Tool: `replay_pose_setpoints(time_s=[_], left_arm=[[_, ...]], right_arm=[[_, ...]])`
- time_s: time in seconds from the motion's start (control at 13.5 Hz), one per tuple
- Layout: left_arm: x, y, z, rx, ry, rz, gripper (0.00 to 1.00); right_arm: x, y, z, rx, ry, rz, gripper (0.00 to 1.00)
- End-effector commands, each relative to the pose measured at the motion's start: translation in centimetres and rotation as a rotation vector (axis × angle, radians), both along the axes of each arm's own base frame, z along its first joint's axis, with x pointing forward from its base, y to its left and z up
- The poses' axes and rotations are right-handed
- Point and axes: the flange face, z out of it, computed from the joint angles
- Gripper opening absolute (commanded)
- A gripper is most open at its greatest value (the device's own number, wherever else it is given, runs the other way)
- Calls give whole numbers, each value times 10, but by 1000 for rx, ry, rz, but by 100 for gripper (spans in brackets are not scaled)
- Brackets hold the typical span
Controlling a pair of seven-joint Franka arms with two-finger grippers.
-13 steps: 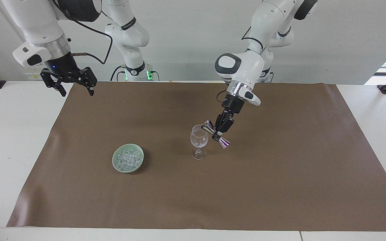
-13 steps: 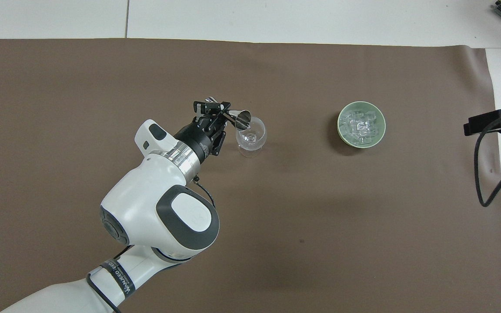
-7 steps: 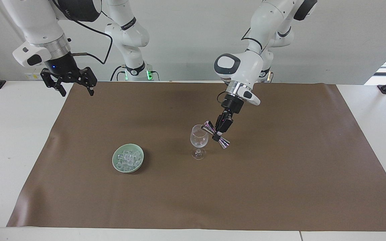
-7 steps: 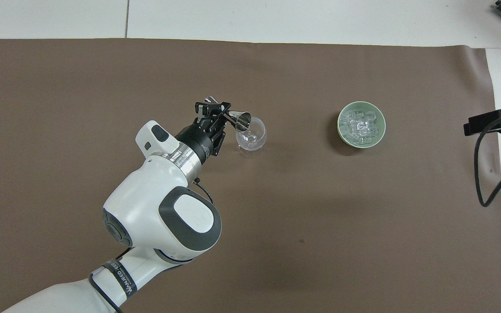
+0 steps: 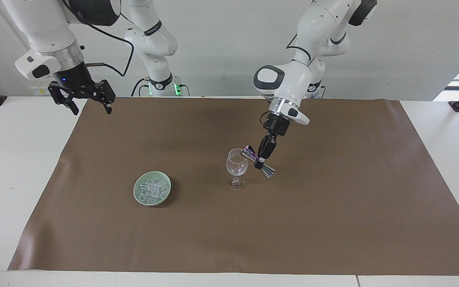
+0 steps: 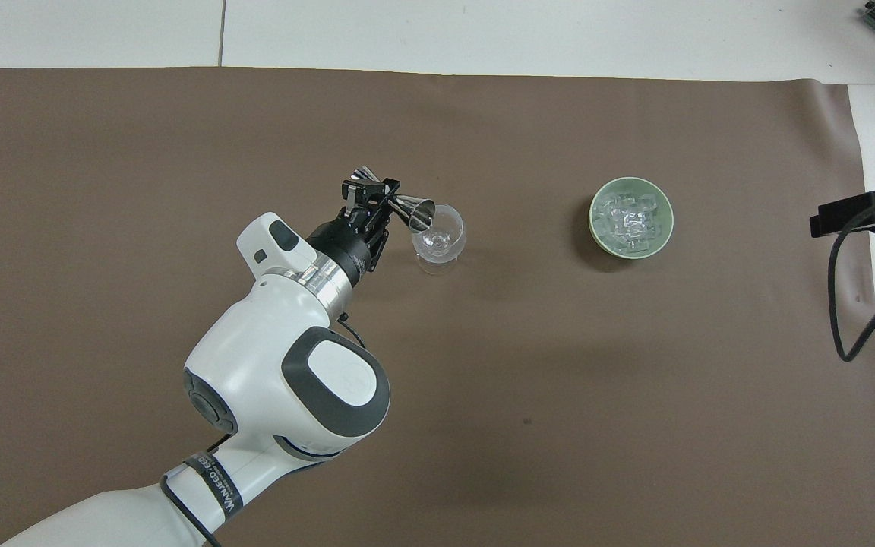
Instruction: Pour wine and add ice with both arms
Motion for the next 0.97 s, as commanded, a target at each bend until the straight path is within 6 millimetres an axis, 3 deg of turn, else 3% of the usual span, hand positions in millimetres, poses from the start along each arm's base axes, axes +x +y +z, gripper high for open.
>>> replay_pose_setpoints(time_s=[0.0, 0.89], left_arm=[[0, -6, 3, 30, -39, -7, 0], [5, -12, 8, 68, -86, -49, 0]], right_arm=[[-4, 0, -1, 11, 8, 17, 100], [-4, 0, -1, 11, 8, 17, 100]])
